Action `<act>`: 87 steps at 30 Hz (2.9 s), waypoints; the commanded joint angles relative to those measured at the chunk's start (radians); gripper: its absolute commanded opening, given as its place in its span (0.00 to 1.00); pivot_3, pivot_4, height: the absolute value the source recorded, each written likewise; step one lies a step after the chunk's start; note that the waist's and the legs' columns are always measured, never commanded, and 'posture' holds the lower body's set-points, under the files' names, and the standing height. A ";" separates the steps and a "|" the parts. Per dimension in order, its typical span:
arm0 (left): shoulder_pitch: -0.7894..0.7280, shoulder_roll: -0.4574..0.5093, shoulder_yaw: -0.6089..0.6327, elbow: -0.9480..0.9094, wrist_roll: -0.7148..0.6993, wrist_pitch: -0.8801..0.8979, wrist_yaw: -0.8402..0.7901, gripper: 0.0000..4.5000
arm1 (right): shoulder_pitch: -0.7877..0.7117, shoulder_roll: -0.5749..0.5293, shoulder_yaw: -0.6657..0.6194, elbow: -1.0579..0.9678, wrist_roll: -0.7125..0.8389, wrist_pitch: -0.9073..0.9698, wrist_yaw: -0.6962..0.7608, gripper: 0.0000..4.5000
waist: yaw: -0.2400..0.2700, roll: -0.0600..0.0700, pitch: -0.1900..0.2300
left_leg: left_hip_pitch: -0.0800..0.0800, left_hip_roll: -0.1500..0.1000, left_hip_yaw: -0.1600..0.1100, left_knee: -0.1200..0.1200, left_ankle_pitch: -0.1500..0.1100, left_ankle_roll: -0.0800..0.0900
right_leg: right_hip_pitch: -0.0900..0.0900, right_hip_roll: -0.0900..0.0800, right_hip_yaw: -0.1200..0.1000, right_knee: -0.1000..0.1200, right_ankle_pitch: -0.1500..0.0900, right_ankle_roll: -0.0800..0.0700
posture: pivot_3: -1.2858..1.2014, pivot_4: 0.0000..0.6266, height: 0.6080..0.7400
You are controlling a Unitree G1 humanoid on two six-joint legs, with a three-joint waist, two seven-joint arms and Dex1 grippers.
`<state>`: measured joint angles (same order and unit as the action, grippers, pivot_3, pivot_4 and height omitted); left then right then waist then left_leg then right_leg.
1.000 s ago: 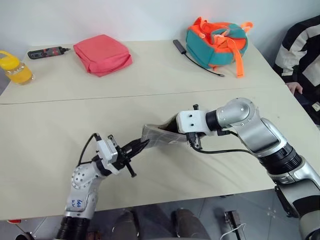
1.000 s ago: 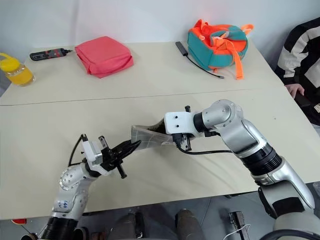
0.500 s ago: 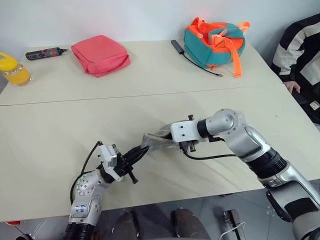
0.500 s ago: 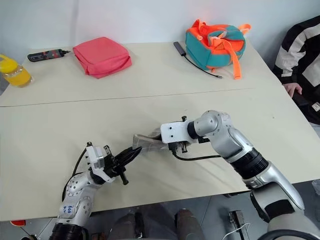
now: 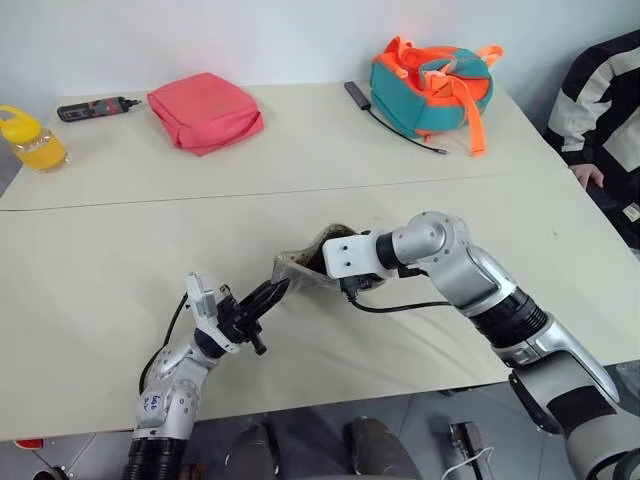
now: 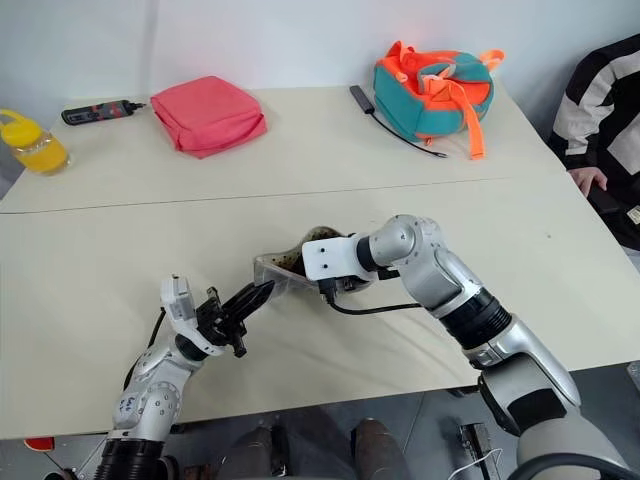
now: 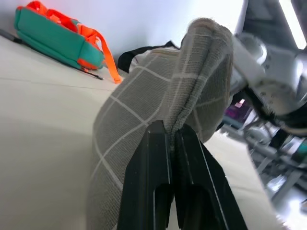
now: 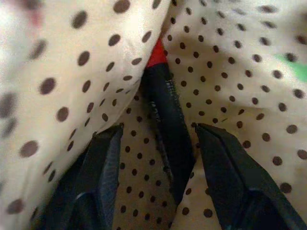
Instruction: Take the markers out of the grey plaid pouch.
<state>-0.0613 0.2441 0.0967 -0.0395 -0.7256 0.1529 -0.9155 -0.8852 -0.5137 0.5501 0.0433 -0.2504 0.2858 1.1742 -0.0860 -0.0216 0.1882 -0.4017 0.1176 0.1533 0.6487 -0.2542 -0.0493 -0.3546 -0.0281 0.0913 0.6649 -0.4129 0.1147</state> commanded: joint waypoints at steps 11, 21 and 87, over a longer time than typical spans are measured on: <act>0.035 -0.020 -0.001 -0.035 -0.022 0.069 -0.046 0.00 | -0.008 0.083 0.075 0.182 -0.093 -0.081 -0.048 0.56 | -0.012 0.001 -0.001 | 0.014 0.000 0.000 -0.004 -0.001 -0.002 | 0.014 0.001 0.000 -0.005 0.000 -0.001 | 0.52 0.24 1.00; 0.040 -0.010 0.006 -0.045 -0.010 0.061 -0.042 0.00 | 0.013 0.091 0.038 0.189 -0.081 -0.098 -0.050 0.20 | -0.020 -0.001 -0.002 | 0.015 0.000 -0.001 -0.003 -0.001 -0.002 | 0.017 0.001 0.000 -0.006 0.000 -0.001 | 0.52 0.24 1.00; 0.014 0.405 0.099 0.157 0.737 -0.585 0.308 0.24 | 0.290 -0.146 -0.246 -0.084 0.224 0.052 -0.134 0.35 | -0.001 -0.006 0.001 | -0.001 0.002 0.023 -0.011 -0.002 -0.003 | -0.013 0.001 0.009 -0.002 0.000 0.000 | 0.52 0.24 1.00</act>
<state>-0.0600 0.6441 0.2020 0.1303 0.0436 -0.4369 -0.5901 -0.5996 -0.6583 0.3084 -0.0161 -0.0451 0.3283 1.0277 -0.0868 -0.0279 0.1894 -0.4030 0.1198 0.1759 0.6379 -0.2561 -0.0521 -0.3674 -0.0271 0.1000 0.6630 -0.4132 0.1143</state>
